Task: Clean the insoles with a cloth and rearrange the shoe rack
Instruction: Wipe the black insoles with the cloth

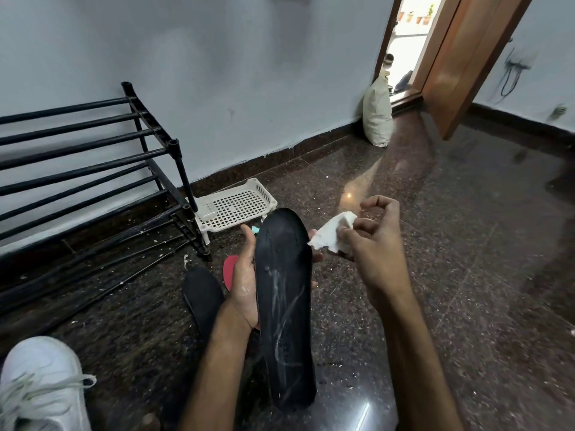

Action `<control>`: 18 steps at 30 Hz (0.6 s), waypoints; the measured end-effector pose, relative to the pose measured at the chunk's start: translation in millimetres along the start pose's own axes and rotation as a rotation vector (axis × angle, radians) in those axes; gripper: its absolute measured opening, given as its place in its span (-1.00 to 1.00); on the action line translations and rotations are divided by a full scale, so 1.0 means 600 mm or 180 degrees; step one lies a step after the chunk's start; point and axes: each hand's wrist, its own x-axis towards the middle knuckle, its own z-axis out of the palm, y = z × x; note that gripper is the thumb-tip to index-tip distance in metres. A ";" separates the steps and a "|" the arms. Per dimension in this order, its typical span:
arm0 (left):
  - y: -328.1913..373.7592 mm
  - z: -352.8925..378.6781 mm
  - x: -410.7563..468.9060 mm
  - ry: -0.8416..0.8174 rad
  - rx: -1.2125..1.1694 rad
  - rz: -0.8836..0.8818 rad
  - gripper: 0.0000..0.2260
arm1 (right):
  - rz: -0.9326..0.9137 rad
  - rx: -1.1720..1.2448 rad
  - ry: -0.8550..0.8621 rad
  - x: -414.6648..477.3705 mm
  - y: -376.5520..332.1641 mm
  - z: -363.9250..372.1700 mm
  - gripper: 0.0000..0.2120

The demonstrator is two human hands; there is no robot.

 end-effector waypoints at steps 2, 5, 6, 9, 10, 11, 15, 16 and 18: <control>-0.001 0.004 0.004 0.0007 -0.0003 -0.0055 -0.22 | -0.0199 -0.0201 -0.0189 -0.004 -0.003 0.009 -0.67; -0.002 0.014 0.009 0.0064 0.0015 0.0016 -0.23 | -0.0255 -0.0472 -0.0598 -0.011 -0.002 0.026 -0.77; -0.002 0.016 0.010 0.0075 0.0004 0.0020 -0.21 | -0.0232 -0.0570 -0.0689 -0.014 0.001 0.031 -0.76; -0.002 0.011 0.013 0.0025 0.0060 -0.0034 -0.17 | -0.0328 -0.0904 -0.0814 -0.017 0.009 0.040 -0.70; -0.001 0.010 0.013 0.0056 0.0131 -0.0054 -0.18 | -0.0336 -0.0933 -0.0817 -0.017 0.011 0.042 -0.64; -0.002 0.011 0.013 0.0116 0.0221 -0.0017 -0.21 | -0.0301 -0.0906 -0.0790 -0.017 0.012 0.042 -0.60; 0.004 0.022 0.010 0.0904 0.0548 0.0733 -0.61 | -0.0203 -0.0879 -0.0412 -0.014 0.011 0.037 -0.64; 0.005 0.024 0.008 0.1068 0.0688 0.0873 -0.67 | -0.0259 -0.1009 -0.0274 -0.013 0.011 0.035 -0.66; 0.006 0.027 0.008 0.1235 0.0991 0.1039 -0.74 | -0.0496 -0.1435 0.0003 -0.013 0.009 0.034 -0.69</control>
